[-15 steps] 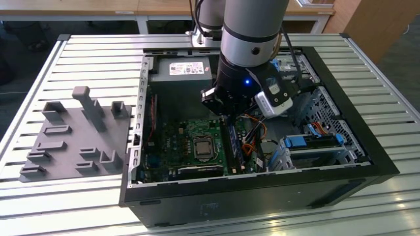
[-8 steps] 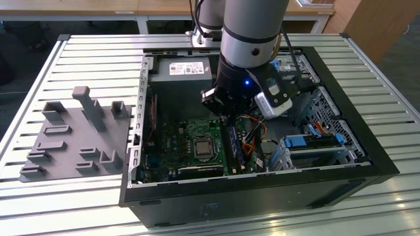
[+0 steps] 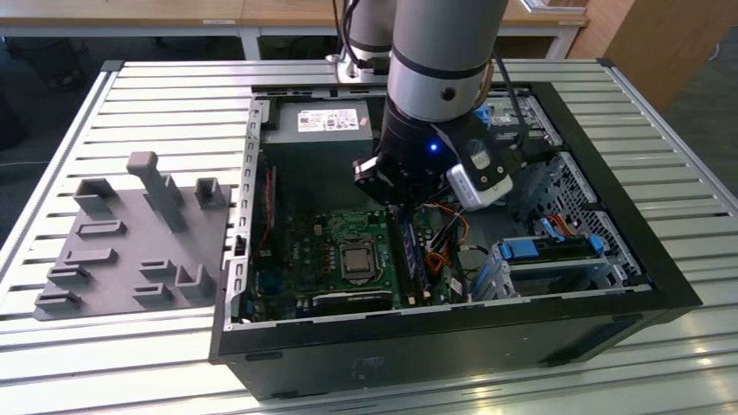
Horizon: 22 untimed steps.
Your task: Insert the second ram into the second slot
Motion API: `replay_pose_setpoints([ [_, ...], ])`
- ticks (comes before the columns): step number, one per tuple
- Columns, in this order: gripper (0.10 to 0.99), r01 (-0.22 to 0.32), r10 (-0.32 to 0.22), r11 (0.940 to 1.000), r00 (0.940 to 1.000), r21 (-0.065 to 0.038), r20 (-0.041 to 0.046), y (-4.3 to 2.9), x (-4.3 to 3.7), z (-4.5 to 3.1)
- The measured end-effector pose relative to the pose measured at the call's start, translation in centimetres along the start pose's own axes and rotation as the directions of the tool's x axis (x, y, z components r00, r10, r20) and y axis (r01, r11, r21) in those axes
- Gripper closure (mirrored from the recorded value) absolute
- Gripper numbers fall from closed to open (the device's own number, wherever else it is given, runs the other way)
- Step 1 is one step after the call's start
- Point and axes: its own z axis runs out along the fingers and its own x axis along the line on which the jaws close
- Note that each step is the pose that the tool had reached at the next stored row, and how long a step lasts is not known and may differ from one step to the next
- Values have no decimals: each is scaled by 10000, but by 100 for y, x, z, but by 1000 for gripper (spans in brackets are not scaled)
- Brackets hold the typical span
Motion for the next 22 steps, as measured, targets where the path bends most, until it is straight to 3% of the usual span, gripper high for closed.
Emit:
replay_pose_setpoints([
  [22,949,0,0,10000,10000,0,0,-1,0,55],
])
